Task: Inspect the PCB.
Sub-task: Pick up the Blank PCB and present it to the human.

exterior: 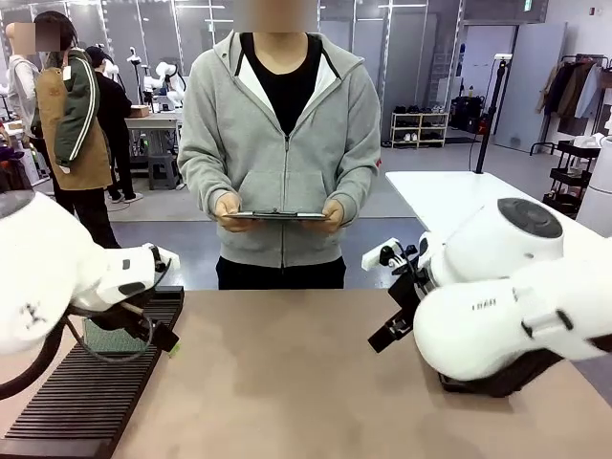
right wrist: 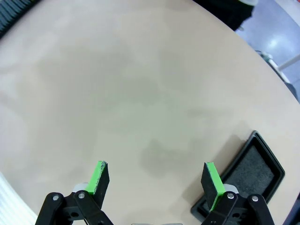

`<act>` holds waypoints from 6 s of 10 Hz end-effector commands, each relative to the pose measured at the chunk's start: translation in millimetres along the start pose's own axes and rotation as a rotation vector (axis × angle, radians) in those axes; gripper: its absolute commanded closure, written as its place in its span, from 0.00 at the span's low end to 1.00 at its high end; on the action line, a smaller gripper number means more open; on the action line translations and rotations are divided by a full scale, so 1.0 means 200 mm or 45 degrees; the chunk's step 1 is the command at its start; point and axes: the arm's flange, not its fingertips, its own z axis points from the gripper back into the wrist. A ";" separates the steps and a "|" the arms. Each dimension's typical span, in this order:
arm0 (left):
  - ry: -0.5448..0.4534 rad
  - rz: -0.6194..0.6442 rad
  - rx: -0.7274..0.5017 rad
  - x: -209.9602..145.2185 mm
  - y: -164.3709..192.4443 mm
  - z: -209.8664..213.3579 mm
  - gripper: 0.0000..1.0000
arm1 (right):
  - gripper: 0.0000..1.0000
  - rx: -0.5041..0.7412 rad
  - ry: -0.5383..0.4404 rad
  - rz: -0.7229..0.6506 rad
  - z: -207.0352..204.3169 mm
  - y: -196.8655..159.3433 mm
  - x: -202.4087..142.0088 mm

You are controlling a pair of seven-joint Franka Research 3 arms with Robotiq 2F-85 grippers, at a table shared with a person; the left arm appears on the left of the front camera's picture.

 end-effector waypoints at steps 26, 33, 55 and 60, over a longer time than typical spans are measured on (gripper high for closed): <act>-0.609 0.714 -1.247 -1.03 1.21 0.85 0.00 | 0.00 1.289 -0.454 -1.281 0.93 -1.06 -1.38; -0.596 0.537 -1.136 -0.96 1.12 0.96 0.00 | 0.00 1.289 -0.454 -1.281 0.93 -1.06 -1.38; 0.486 -1.064 -0.102 0.22 0.89 0.43 0.00 | 0.00 1.289 -0.454 -1.281 0.93 -1.06 -1.38; 0.450 -1.131 -0.240 0.22 1.06 0.14 0.00 | 0.00 1.289 -0.454 -1.281 0.93 -1.06 -1.38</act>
